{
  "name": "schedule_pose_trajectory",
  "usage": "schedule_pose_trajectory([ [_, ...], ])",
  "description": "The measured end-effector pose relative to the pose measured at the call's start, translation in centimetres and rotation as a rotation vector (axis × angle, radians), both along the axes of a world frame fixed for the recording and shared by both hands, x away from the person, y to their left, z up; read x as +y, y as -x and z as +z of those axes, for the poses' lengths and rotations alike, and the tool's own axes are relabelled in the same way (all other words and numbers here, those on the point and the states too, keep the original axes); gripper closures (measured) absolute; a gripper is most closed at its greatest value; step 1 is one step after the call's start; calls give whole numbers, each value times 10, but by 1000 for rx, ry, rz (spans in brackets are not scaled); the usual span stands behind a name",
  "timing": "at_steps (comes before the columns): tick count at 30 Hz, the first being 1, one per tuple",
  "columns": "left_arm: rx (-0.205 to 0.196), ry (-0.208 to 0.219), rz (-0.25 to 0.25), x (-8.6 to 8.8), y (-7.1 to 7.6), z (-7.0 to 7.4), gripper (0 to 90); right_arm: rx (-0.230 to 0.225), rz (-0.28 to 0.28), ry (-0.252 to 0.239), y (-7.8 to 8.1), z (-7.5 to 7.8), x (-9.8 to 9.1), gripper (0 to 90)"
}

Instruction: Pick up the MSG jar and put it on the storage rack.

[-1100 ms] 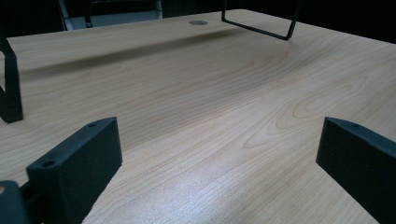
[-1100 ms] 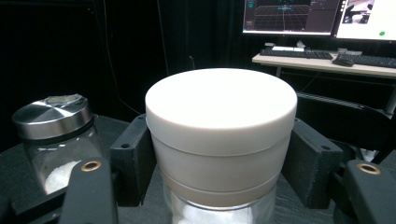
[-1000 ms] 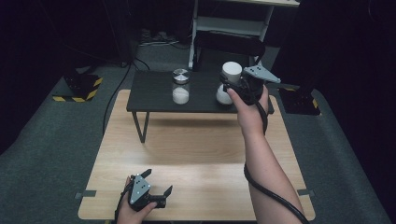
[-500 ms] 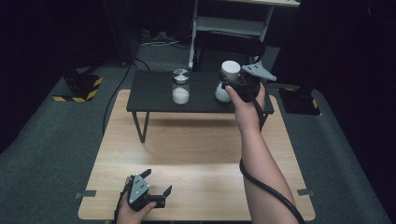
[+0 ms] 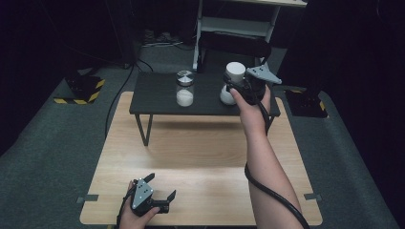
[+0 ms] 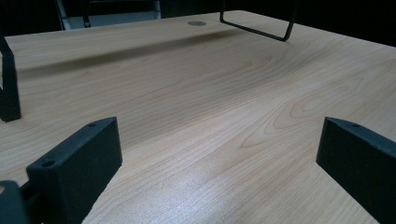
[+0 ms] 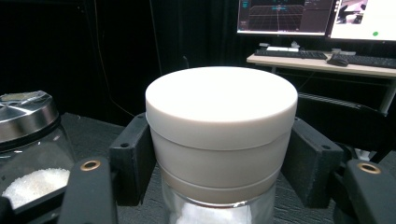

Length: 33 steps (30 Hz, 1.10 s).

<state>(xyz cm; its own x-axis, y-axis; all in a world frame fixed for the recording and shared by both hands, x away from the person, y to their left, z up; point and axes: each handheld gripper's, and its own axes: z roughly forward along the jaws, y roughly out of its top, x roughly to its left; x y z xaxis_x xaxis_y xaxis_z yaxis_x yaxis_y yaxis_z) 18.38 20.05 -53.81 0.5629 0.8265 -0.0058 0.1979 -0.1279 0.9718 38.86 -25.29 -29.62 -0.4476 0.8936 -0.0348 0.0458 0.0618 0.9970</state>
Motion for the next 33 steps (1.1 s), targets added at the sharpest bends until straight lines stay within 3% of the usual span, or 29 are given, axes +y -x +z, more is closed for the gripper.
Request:
schedule_pose_trajectory([
  [12, -1, 1, 1, 0, 0, 0, 6, 15, 4, -3, -1, 3, -1, 328],
  [26, -2, 0, 0, 0, 0, 0, 6, 8, -1, -24, 1, 2, 0, 0],
  [33, 1, 0, -2, 0, 0, 0, 6, -14, 21, -37, 6, -3, -5, 0],
])
